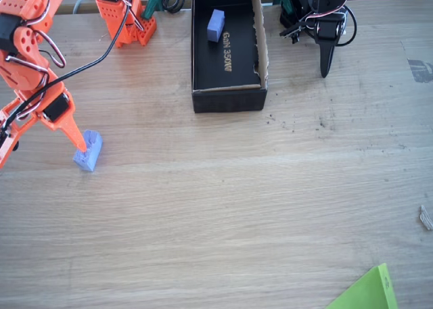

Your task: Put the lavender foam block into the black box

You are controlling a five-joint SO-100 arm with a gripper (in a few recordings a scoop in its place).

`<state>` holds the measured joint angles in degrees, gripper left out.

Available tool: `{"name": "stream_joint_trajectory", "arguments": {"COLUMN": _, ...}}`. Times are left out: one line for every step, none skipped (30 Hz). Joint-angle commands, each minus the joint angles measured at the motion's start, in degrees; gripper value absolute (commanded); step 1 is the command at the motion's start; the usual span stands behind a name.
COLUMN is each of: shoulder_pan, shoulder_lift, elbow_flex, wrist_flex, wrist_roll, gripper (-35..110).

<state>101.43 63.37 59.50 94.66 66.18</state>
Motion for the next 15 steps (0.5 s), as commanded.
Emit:
{"name": "stream_joint_trajectory", "arguments": {"shoulder_pan": 0.18, "shoulder_lift": 2.72, "elbow_flex": -2.2, "wrist_flex": 0.44, "wrist_roll": 1.32, "gripper": 27}}
{"name": "stream_joint_trajectory", "arguments": {"shoulder_pan": 0.0, "shoulder_lift": 2.46, "elbow_flex": -2.29, "wrist_flex": 0.44, "wrist_roll": 1.32, "gripper": 27}}
{"name": "stream_joint_trajectory", "arguments": {"shoulder_pan": -0.09, "shoulder_lift": 2.29, "elbow_flex": -2.29, "wrist_flex": 0.26, "wrist_roll": 1.32, "gripper": 28}}
{"name": "stream_joint_trajectory", "arguments": {"shoulder_pan": -0.26, "shoulder_lift": 2.11, "elbow_flex": -2.29, "wrist_flex": 0.09, "wrist_roll": 1.14, "gripper": 29}}
{"name": "stream_joint_trajectory", "arguments": {"shoulder_pan": -0.35, "shoulder_lift": 2.02, "elbow_flex": -2.29, "wrist_flex": 0.09, "wrist_roll": 1.23, "gripper": 29}}
{"name": "stream_joint_trajectory", "arguments": {"shoulder_pan": -0.44, "shoulder_lift": 1.93, "elbow_flex": -2.29, "wrist_flex": 0.09, "wrist_roll": 1.41, "gripper": 30}}
{"name": "stream_joint_trajectory", "arguments": {"shoulder_pan": -0.53, "shoulder_lift": 1.85, "elbow_flex": -2.29, "wrist_flex": 0.09, "wrist_roll": 1.49, "gripper": 31}}
{"name": "stream_joint_trajectory", "arguments": {"shoulder_pan": -0.53, "shoulder_lift": 1.76, "elbow_flex": -2.29, "wrist_flex": 0.18, "wrist_roll": 1.85, "gripper": 32}}
{"name": "stream_joint_trajectory", "arguments": {"shoulder_pan": -0.53, "shoulder_lift": 1.67, "elbow_flex": -2.29, "wrist_flex": 0.35, "wrist_roll": 2.37, "gripper": 32}}
{"name": "stream_joint_trajectory", "arguments": {"shoulder_pan": -0.53, "shoulder_lift": 1.58, "elbow_flex": -2.2, "wrist_flex": 0.62, "wrist_roll": 3.16, "gripper": 34}}
{"name": "stream_joint_trajectory", "arguments": {"shoulder_pan": -0.44, "shoulder_lift": 1.49, "elbow_flex": -1.93, "wrist_flex": 1.05, "wrist_roll": 4.57, "gripper": 34}}
{"name": "stream_joint_trajectory", "arguments": {"shoulder_pan": -0.35, "shoulder_lift": 1.41, "elbow_flex": -1.85, "wrist_flex": 1.85, "wrist_roll": 5.98, "gripper": 35}}
{"name": "stream_joint_trajectory", "arguments": {"shoulder_pan": -0.35, "shoulder_lift": 1.41, "elbow_flex": -1.85, "wrist_flex": 3.16, "wrist_roll": 8.44, "gripper": 37}}
{"name": "stream_joint_trajectory", "arguments": {"shoulder_pan": -0.35, "shoulder_lift": 1.41, "elbow_flex": -1.76, "wrist_flex": 4.31, "wrist_roll": 10.72, "gripper": 36}}
{"name": "stream_joint_trajectory", "arguments": {"shoulder_pan": -0.35, "shoulder_lift": 1.49, "elbow_flex": -1.76, "wrist_flex": 4.48, "wrist_roll": 11.43, "gripper": 37}}
